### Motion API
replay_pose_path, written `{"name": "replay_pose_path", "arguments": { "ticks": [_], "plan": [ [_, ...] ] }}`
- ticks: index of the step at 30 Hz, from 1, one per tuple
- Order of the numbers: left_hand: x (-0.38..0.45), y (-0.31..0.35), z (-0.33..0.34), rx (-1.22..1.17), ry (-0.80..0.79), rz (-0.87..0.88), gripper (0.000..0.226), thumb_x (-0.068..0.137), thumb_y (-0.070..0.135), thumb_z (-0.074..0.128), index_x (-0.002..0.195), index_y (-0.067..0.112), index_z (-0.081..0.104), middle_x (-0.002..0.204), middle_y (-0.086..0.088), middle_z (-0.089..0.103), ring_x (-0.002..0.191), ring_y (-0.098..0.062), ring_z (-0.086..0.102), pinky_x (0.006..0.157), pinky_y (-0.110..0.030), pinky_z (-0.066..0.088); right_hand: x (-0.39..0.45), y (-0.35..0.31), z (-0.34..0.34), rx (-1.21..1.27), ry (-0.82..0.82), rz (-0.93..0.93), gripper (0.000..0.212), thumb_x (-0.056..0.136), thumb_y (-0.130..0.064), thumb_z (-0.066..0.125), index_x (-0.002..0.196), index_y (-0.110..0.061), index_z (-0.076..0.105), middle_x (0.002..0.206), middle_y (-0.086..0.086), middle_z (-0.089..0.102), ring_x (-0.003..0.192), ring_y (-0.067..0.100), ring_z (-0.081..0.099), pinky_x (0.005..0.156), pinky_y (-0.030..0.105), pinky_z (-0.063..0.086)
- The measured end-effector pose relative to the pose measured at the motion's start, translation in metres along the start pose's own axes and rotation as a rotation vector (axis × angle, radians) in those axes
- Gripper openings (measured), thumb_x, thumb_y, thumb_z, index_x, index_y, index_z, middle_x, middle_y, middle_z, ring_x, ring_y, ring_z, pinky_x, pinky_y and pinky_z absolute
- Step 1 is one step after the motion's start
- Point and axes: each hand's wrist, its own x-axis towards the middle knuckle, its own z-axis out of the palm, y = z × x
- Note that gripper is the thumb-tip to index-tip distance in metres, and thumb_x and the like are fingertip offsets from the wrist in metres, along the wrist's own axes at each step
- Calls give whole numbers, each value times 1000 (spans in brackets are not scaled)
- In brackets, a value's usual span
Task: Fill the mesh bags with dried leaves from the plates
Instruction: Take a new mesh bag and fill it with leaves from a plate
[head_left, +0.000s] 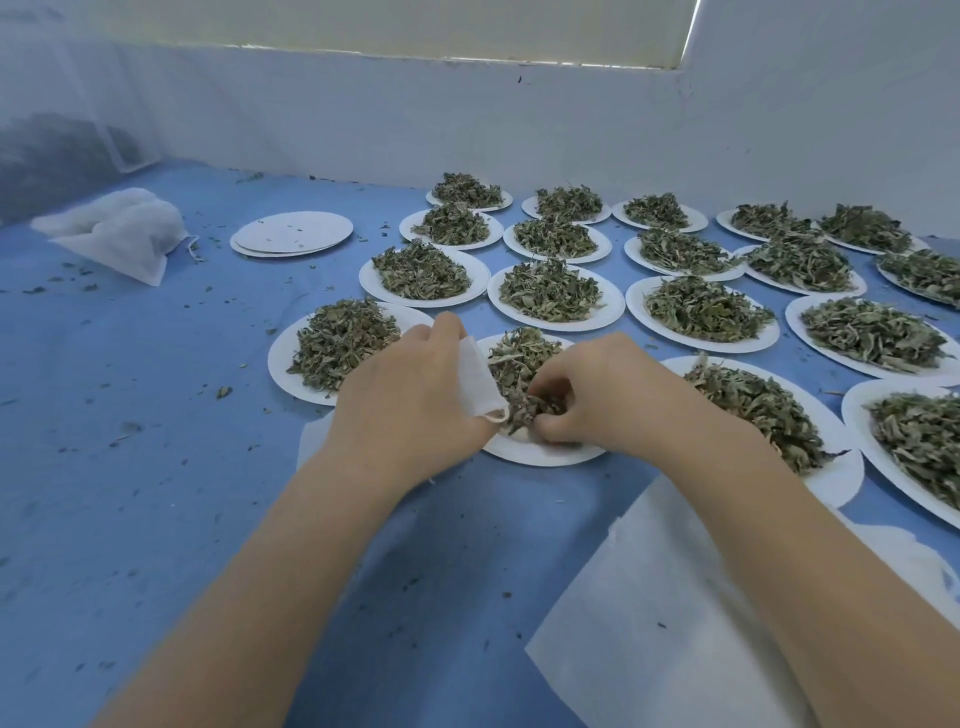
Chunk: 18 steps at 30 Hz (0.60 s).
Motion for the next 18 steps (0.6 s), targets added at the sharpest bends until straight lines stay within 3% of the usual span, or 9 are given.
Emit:
{"name": "replay_pose_path", "arguments": {
  "ticks": [2, 5, 8, 12, 18],
  "plan": [
    [0, 0, 1, 36, -31, 15, 53, 69, 39, 66, 110, 20, 38, 100, 1, 49, 91, -26, 53, 63, -31, 35, -1, 0, -3, 0, 24, -6, 25, 80, -30, 65, 104, -28, 71, 61, -14, 48, 70, 8, 48, 54, 15, 38],
    [0, 0, 0, 61, -47, 27, 56, 69, 35, 68, 113, 21, 36, 107, 2, 49, 92, -24, 52, 63, -30, 33, -4, 6, -13, 36, 111, -13, 22, 83, -30, 66, 105, -30, 72, 80, -9, 67, 79, 9, 58, 71, 17, 46],
    [0, 0, -1, 52, -31, 26, 56, 69, 34, 68, 113, 22, 36, 109, 2, 49, 90, -23, 52, 63, -29, 31, -8, 13, -25, 139, 203, -27, 18, 83, -31, 70, 101, -32, 73, 76, -14, 65, 66, 3, 55, 66, 8, 40],
    [-1, 1, -2, 44, -18, 35, 53, 70, 34, 68, 113, 20, 38, 107, 1, 50, 89, -23, 52, 63, -30, 33, -14, 10, -32, 149, 239, -62, 16, 85, -27, 67, 98, -34, 73, 76, -11, 64, 73, 9, 61, 67, 15, 43],
    [-2, 6, 2, 51, 53, 83, 51, 71, 33, 66, 113, 18, 42, 103, 0, 53, 91, -25, 53, 63, -30, 32, -16, -7, -32, 132, 237, -199, 21, 87, -20, 62, 103, -30, 72, 92, -3, 70, 76, 9, 58, 72, 15, 41]
  ]
}}
